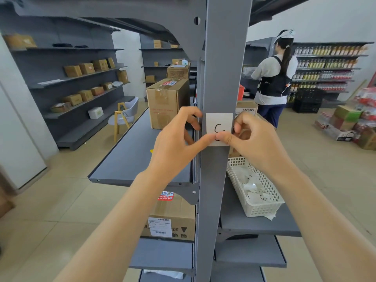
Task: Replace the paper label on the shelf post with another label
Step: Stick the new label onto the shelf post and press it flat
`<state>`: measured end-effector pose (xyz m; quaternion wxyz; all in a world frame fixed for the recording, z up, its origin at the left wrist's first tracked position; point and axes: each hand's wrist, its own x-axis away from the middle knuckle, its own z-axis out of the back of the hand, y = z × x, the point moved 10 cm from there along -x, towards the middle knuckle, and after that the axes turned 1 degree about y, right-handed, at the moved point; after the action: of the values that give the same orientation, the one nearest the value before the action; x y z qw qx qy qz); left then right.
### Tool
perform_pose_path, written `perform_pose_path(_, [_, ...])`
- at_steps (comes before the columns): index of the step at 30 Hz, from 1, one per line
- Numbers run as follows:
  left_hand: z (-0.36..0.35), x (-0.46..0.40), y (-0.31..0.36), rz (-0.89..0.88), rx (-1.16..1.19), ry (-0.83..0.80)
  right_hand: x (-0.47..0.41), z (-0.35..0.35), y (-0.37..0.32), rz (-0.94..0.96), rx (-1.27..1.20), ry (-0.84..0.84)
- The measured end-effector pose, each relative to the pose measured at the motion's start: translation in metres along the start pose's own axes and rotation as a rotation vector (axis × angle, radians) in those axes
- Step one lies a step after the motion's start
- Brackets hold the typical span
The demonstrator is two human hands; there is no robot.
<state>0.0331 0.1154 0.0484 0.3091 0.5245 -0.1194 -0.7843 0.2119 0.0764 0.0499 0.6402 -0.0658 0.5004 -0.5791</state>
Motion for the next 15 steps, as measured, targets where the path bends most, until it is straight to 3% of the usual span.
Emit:
perform_pose_path(4, [-0.004, 0.008, -0.007, 0.011, 0.072, 0.024, 0.005, -0.004, 0.002, 0.006, -0.036, -0.044])
perform_pose_path(9, [-0.001, 0.004, -0.004, 0.003, 0.065, -0.041, 0.003, -0.002, 0.004, 0.017, 0.170, -0.098])
perform_pose_path(15, [0.008, -0.017, 0.000, 0.200, 0.026, -0.016, -0.011, 0.022, -0.027, 0.080, 0.114, 0.092])
